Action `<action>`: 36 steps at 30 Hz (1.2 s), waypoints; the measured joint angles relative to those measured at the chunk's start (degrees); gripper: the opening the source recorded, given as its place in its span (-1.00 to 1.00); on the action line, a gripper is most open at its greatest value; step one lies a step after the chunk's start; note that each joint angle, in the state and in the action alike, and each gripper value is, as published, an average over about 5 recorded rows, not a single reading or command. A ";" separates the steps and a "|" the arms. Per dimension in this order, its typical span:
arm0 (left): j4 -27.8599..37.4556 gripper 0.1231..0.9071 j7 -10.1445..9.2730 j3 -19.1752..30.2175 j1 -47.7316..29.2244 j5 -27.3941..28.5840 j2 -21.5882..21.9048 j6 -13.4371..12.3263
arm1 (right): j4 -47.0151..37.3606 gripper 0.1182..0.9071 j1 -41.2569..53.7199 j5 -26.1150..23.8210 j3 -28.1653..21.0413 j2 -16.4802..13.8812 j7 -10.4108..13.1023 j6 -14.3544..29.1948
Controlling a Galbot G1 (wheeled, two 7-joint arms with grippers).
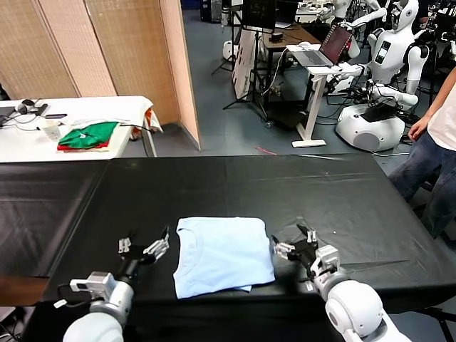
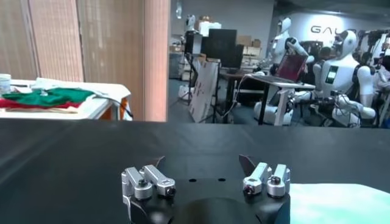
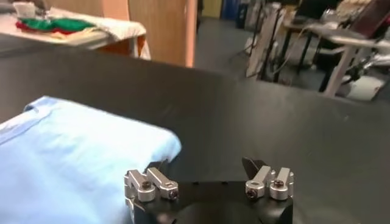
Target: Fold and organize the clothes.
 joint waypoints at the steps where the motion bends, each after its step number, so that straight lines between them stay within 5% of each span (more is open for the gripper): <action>1: -0.15 1.00 -0.03 -0.05 0.20 -0.25 0.07 -0.29 | 0.30 1.00 -0.28 0.05 0.42 -0.02 0.42 1.77; 9: -0.55 1.00 -0.48 -0.08 2.46 -1.33 0.83 -3.04 | 2.66 1.00 -5.26 -1.06 4.45 -0.20 2.74 12.31; 16: -4.55 1.00 -4.07 -2.16 8.68 -4.39 2.30 0.25 | 8.64 1.00 -15.06 0.79 9.25 -0.21 5.57 10.15; 28: -9.60 1.00 -3.97 -4.38 18.45 -4.21 2.42 -0.37 | 17.06 1.00 -33.48 -0.96 10.59 2.06 13.48 8.57; 36: -9.16 1.00 -2.45 -4.68 20.32 -3.08 2.28 -1.03 | 18.64 1.00 -38.25 -0.93 9.63 3.43 15.34 7.60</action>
